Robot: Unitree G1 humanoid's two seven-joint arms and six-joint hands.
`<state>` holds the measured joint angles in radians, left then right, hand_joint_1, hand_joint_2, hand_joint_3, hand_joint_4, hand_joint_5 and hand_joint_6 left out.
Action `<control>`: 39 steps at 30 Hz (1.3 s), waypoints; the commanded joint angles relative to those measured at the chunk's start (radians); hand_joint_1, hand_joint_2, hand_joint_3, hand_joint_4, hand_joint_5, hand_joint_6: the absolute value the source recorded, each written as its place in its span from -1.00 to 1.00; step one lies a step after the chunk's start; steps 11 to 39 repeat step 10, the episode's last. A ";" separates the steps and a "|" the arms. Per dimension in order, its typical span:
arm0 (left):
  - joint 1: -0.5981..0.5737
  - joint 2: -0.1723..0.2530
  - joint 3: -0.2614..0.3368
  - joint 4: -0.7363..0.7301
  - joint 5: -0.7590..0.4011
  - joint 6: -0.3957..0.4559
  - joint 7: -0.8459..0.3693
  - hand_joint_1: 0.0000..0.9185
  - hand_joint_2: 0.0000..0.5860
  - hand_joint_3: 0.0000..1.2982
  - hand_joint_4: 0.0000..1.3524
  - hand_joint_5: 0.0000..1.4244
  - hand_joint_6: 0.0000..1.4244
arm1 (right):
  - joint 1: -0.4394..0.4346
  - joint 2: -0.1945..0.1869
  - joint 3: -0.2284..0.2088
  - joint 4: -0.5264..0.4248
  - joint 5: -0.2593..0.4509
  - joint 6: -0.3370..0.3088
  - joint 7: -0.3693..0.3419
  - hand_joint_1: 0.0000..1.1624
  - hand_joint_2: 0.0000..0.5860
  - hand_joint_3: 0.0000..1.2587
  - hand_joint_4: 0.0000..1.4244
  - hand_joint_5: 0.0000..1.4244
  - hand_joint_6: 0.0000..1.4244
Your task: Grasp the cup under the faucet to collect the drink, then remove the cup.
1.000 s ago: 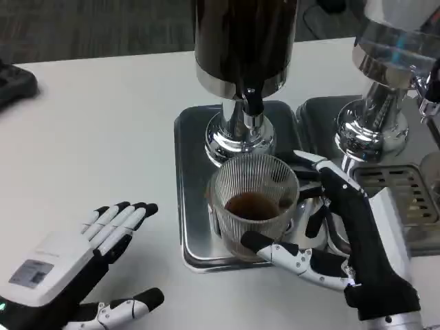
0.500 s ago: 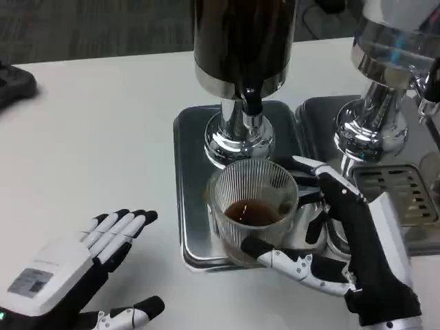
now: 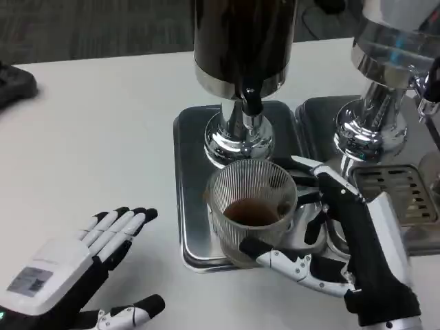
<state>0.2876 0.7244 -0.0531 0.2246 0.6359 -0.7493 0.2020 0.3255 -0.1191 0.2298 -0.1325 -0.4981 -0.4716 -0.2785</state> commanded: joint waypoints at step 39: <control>0.015 -0.003 0.007 -0.011 -0.008 0.015 -0.009 -1.00 -0.35 -1.00 -1.00 -1.00 -1.00 | -0.007 0.015 -0.007 -0.041 0.024 -0.036 -0.007 0.44 -0.23 -0.21 -0.16 0.15 0.52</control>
